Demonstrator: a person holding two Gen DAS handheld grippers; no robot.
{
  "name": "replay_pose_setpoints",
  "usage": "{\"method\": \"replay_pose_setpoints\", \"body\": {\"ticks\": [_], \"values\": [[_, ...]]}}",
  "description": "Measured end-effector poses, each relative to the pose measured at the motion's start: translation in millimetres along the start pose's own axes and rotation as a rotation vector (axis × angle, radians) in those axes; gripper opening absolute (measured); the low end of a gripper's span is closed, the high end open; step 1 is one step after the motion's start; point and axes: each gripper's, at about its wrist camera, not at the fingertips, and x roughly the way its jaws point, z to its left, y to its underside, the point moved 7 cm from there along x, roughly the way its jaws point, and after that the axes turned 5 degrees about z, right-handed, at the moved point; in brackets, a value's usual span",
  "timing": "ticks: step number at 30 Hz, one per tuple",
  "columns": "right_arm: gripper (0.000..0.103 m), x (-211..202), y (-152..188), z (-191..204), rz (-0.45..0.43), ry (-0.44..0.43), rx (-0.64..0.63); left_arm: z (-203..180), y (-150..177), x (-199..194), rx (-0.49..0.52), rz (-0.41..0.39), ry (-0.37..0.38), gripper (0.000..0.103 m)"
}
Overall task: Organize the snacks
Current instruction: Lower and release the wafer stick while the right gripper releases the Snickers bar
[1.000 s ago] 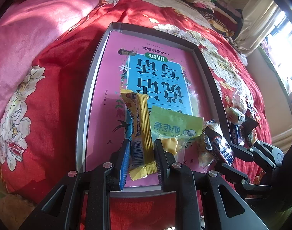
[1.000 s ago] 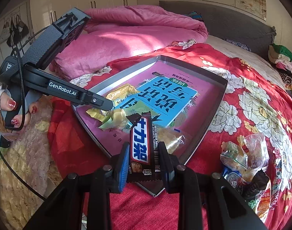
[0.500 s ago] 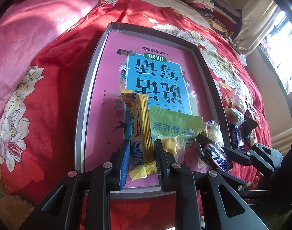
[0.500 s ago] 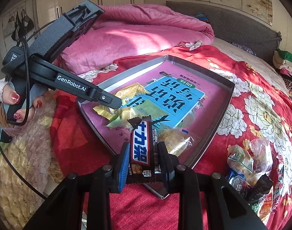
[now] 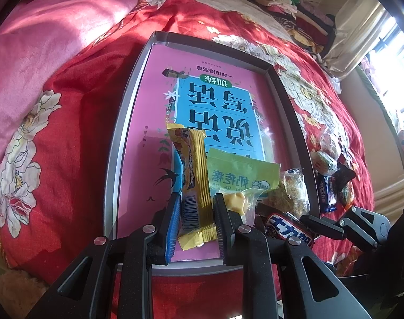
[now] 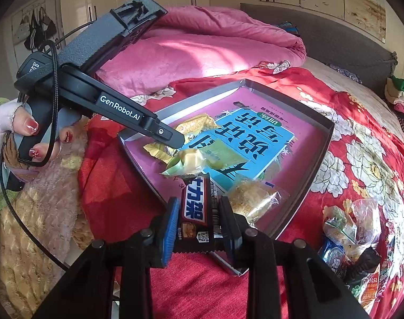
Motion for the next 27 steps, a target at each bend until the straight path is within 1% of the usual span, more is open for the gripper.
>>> {"method": "replay_pose_setpoints", "body": {"ticks": [10, 17, 23, 27], "values": [[0.036, -9.2, 6.5, -8.3, 0.002, 0.039, -0.001, 1.3, -1.1, -1.2, -0.011, -0.007, 0.010, 0.026], [0.037, -11.6, 8.2, -19.2, -0.002, 0.068, 0.034, 0.5, -1.5, -1.5, -0.007, -0.008, 0.005, 0.026], [0.037, -10.7, 8.9, -17.5, 0.000, 0.068, 0.037, 0.5, -1.6, -0.8, -0.007, -0.005, 0.000, 0.026], [0.038, -13.2, 8.1, -18.6, -0.009, 0.065, 0.048, 2.2, -1.6, 0.0, -0.010, -0.002, -0.009, 0.029]]}}
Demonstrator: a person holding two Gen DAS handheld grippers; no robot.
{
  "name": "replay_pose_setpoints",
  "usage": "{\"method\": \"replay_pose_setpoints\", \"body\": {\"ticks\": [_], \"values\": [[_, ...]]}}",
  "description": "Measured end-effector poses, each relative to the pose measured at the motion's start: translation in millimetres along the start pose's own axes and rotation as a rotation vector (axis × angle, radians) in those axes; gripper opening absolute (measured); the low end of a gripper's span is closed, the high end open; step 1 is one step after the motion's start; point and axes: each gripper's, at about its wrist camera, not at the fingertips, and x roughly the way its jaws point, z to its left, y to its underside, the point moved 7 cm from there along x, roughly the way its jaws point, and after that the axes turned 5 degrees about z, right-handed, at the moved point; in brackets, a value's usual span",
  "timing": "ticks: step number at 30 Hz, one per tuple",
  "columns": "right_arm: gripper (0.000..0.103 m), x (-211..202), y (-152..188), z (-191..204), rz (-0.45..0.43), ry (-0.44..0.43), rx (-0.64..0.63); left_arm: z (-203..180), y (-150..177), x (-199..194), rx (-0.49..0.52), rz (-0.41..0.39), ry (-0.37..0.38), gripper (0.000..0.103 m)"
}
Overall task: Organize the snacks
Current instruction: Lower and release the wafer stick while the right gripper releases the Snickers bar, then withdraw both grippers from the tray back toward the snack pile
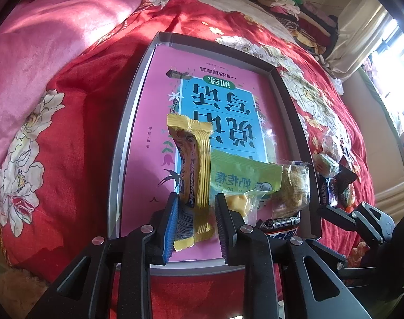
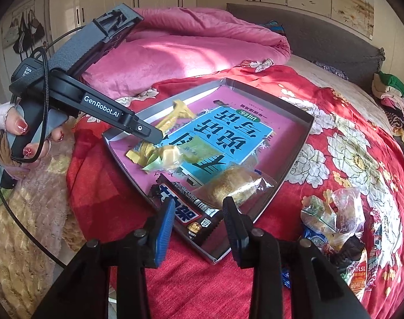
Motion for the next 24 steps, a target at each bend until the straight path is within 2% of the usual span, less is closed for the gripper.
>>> {"method": "replay_pose_setpoints", "body": {"ticks": [17, 20, 24], "values": [[0.045, -10.3, -3.0, -9.8, -0.041, 0.031, 0.045, -3.3, -7.9, -16.0, 0.014, -0.074, 0.002, 0.048], [0.050, -12.8, -4.6, -11.6, -0.052, 0.037, 0.052, -4.6, -9.7, -18.7, 0.026, -0.092, -0.007, 0.056], [0.051, -16.1, -6.1, -13.3, -0.066, 0.043, 0.061, -7.0, -11.3, -22.0, 0.039, -0.112, -0.019, 0.057]]}}
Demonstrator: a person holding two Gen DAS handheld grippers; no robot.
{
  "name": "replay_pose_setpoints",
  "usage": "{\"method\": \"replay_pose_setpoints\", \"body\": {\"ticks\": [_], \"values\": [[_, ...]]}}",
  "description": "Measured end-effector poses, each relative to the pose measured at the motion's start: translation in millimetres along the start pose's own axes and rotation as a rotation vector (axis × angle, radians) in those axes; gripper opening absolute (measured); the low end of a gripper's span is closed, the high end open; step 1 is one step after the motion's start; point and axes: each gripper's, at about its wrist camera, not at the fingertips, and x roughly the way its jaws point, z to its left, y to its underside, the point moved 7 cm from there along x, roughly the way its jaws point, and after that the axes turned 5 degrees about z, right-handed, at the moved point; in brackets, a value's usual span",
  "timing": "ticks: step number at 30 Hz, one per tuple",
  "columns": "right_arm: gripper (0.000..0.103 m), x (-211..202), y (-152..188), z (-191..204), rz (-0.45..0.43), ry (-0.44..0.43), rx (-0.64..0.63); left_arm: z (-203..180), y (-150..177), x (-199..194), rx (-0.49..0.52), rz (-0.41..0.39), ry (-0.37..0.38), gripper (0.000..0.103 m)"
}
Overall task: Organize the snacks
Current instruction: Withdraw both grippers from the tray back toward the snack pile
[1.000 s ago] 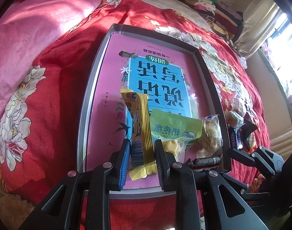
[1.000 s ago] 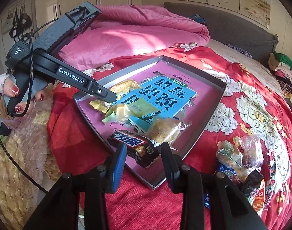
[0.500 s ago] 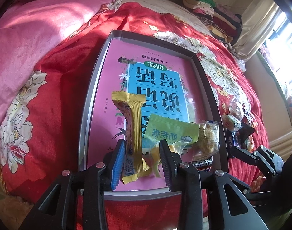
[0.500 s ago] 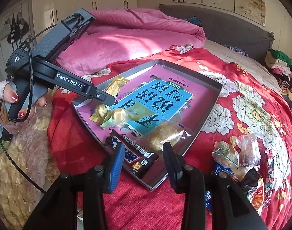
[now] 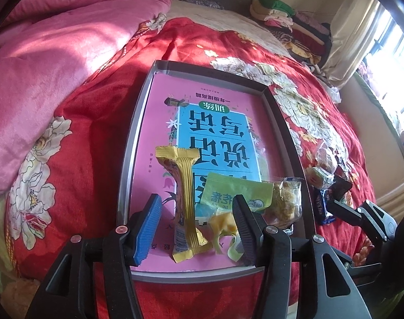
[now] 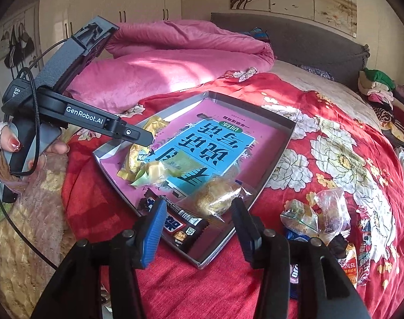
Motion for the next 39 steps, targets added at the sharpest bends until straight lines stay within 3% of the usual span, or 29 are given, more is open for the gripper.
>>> {"method": "replay_pose_setpoints", "body": {"ticks": [14, 18, 26, 39], "values": [[0.063, -18.3, -6.9, -17.5, -0.083, 0.033, 0.060, -14.4, -2.1, -11.8, 0.049, -0.059, 0.001, 0.059], [0.066, -23.8, -7.6, -25.1, -0.100, 0.042, 0.087, -21.8, -2.0, -14.4, 0.062, -0.077, 0.008, 0.067], [0.071, -35.8, -7.8, -35.6, -0.134, 0.068, 0.114, -39.2, 1.4, -17.5, 0.083, -0.097, 0.044, 0.070], [0.074, -66.6, -5.5, -70.8, -0.196, 0.127, 0.205, -60.3, 8.2, -23.9, 0.107, -0.111, 0.070, 0.071]]}}
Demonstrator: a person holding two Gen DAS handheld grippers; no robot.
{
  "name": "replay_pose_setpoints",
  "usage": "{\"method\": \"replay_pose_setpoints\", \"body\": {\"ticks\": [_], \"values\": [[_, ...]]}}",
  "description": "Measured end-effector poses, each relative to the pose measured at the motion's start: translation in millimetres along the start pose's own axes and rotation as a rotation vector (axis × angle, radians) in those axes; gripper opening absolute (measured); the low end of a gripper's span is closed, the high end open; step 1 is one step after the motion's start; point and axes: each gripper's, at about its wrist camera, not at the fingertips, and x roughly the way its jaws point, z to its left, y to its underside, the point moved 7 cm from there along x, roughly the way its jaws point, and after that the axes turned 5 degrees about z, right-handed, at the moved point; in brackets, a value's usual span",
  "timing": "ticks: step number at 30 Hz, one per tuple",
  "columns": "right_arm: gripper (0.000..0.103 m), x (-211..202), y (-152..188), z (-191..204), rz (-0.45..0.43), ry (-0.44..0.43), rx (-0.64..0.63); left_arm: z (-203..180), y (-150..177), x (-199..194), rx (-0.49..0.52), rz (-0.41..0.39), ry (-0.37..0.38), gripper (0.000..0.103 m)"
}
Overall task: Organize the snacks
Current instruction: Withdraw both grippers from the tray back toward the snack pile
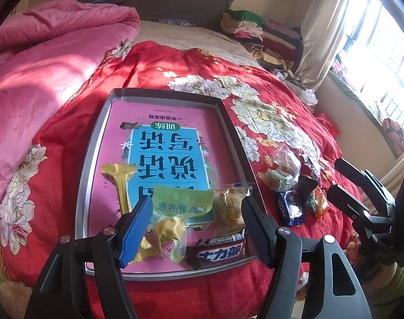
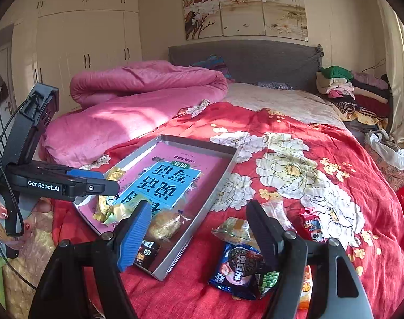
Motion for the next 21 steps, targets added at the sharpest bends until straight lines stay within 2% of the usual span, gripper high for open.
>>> {"method": "replay_pose_setpoints", "body": {"ticks": [21], "values": [[0.075, -50.8, -8.2, -94.8, -0.085, 0.203, 0.159, -42.7, -0.5, -12.6, 0.042, -0.032, 0.056, 0.071]]}}
